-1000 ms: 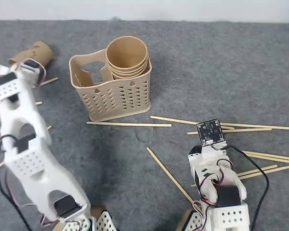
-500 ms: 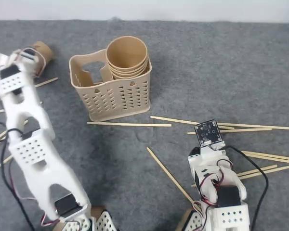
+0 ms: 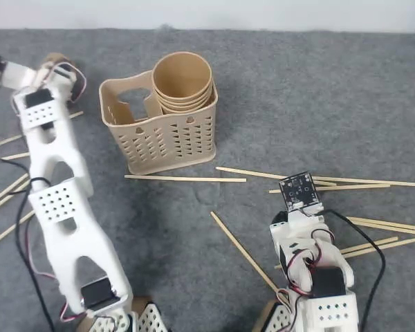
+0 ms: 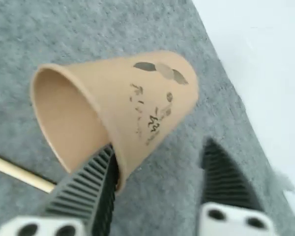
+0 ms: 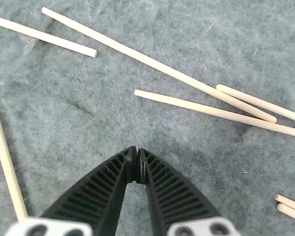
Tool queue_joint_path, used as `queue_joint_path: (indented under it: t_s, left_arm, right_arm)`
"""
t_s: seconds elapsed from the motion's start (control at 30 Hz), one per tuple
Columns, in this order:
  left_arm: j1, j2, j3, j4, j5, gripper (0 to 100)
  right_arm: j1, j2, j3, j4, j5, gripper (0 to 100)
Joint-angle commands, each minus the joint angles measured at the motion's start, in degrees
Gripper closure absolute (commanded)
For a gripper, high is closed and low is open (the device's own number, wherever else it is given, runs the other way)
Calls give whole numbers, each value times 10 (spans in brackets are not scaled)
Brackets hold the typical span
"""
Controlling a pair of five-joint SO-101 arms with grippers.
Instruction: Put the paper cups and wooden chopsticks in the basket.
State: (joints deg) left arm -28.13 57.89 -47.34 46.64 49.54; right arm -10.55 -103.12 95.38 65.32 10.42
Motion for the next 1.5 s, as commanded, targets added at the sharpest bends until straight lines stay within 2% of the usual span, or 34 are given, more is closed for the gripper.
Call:
queue_joint_path:
  t_s: [0.0, 0.07, 0.2, 0.3, 0.5, 0.63, 0.67, 0.93, 1.0, 1.2, 1.33, 1.47]
  left_arm:
    - [-4, -21, -56, 54, 1, 1000]
    - [-6, -31, -78, 105, -3, 970]
    - [-8, -49, -138, 222, -79, 990]
    - [-8, -56, -196, 302, -98, 990]
    - [-15, -52, -345, 428, -107, 990]
    - [-16, -52, -480, 540, -157, 990]
    - [-17, -55, -496, 543, -171, 990]
    - [-34, -155, -411, 542, -248, 990]
    - [-38, -189, -371, 542, -272, 990]
    - [-31, -348, -204, 542, -280, 990]
    - [19, -479, -80, 542, -318, 990]
    - [77, -596, 2, 541, -320, 990]
  right_arm:
    - [-3, -9, 8, 7, 8, 991]
    - [-3, -9, 8, 7, 8, 991]
    - [-3, -9, 8, 7, 7, 991]
    - [-3, -9, 8, 7, 7, 991]
    - [-2, -9, 8, 7, 7, 991]
    - [-2, -9, 8, 7, 7, 991]
    - [-2, -9, 8, 7, 7, 991]
    - [-2, -9, 8, 7, 7, 991]
    - [-2, -9, 8, 7, 7, 991]
    - [-2, -9, 8, 8, 7, 991]
    - [-2, -9, 8, 8, 7, 991]
    - [-2, -9, 8, 8, 6, 991]
